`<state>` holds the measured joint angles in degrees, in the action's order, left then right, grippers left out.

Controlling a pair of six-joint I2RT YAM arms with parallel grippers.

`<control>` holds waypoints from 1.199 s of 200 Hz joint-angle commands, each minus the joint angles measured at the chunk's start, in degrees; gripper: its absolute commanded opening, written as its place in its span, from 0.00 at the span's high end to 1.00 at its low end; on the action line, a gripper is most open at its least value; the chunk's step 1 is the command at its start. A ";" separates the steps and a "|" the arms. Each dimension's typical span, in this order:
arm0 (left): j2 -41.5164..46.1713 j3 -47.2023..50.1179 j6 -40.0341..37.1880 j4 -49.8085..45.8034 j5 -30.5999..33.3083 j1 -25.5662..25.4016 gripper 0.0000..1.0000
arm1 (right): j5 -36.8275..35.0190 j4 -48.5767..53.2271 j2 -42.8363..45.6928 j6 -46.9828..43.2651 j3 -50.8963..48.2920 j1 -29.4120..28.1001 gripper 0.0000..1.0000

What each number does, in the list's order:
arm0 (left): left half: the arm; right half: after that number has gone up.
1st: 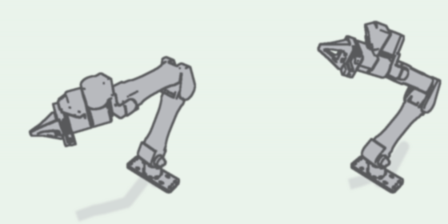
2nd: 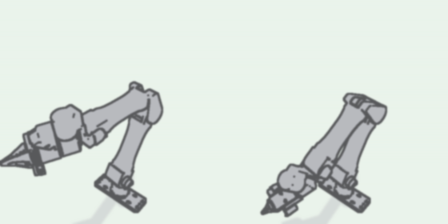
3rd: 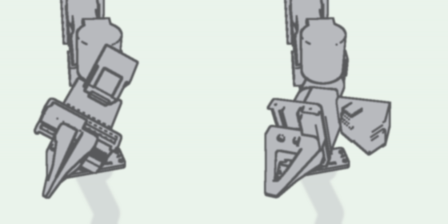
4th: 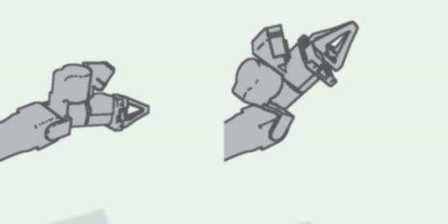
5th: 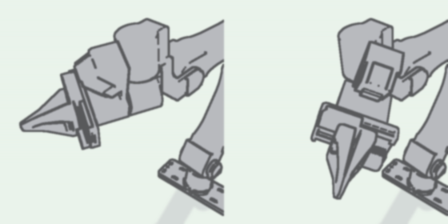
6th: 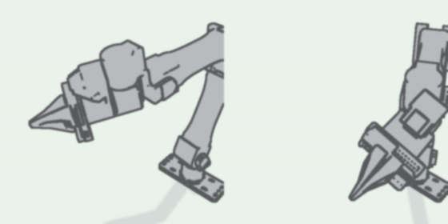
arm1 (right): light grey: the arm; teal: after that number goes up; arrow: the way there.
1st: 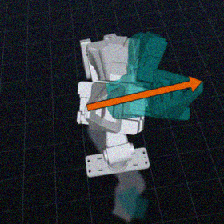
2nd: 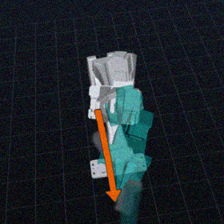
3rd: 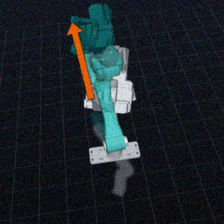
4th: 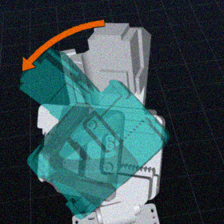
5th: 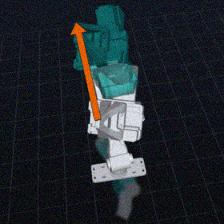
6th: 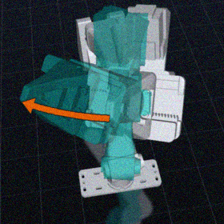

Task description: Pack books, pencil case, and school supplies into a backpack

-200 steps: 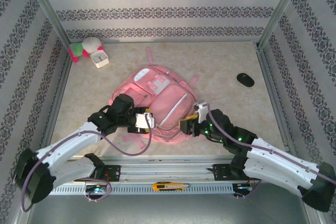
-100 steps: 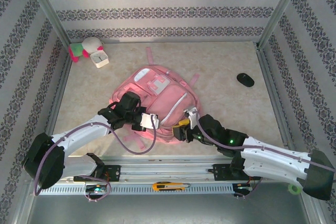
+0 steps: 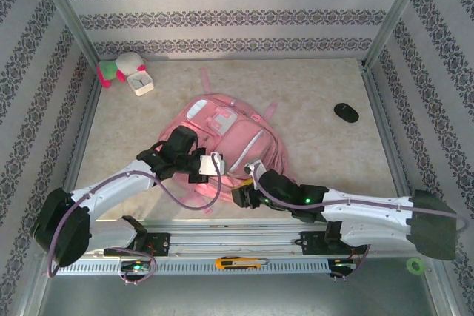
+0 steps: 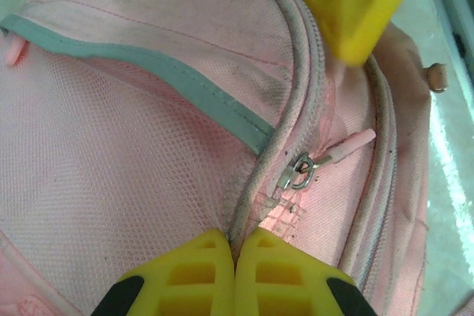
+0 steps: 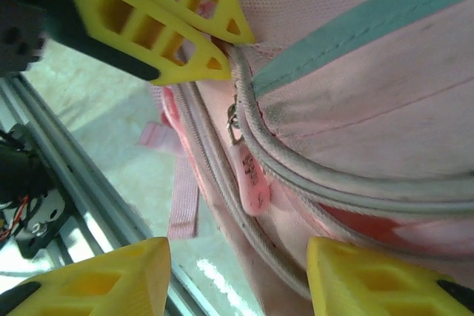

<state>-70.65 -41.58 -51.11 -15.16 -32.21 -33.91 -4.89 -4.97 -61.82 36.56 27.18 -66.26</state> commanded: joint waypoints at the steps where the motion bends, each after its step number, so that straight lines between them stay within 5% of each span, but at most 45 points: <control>1: -1.09 -2.76 5.48 -2.46 -5.86 0.86 1.00 | -2.34 -4.51 -3.02 3.88 3.63 -0.34 0.50; 81: -0.18 -2.62 8.22 -1.19 -8.35 0.95 1.00 | -9.88 -2.08 -10.40 8.52 7.85 1.00 0.57; 123: 0.23 -3.37 9.45 -2.11 -9.19 1.36 1.00 | -18.72 9.69 -12.80 12.45 12.16 0.79 0.68; 167: 1.17 -3.29 10.07 -2.08 -10.06 1.81 1.00 | -24.76 19.37 -17.21 10.24 19.16 0.09 0.55; 198: 1.22 -3.20 9.85 -2.52 -9.33 2.16 1.00 | -28.75 24.78 -19.73 10.46 22.12 -0.25 0.78; 240: 1.58 -2.37 8.21 -3.35 -6.21 2.96 1.00 | -30.82 31.11 -16.21 7.71 22.48 0.43 0.95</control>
<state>-71.40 -43.53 -43.03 -14.17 -34.72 -31.68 -26.72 17.39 -80.60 45.78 49.82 -67.40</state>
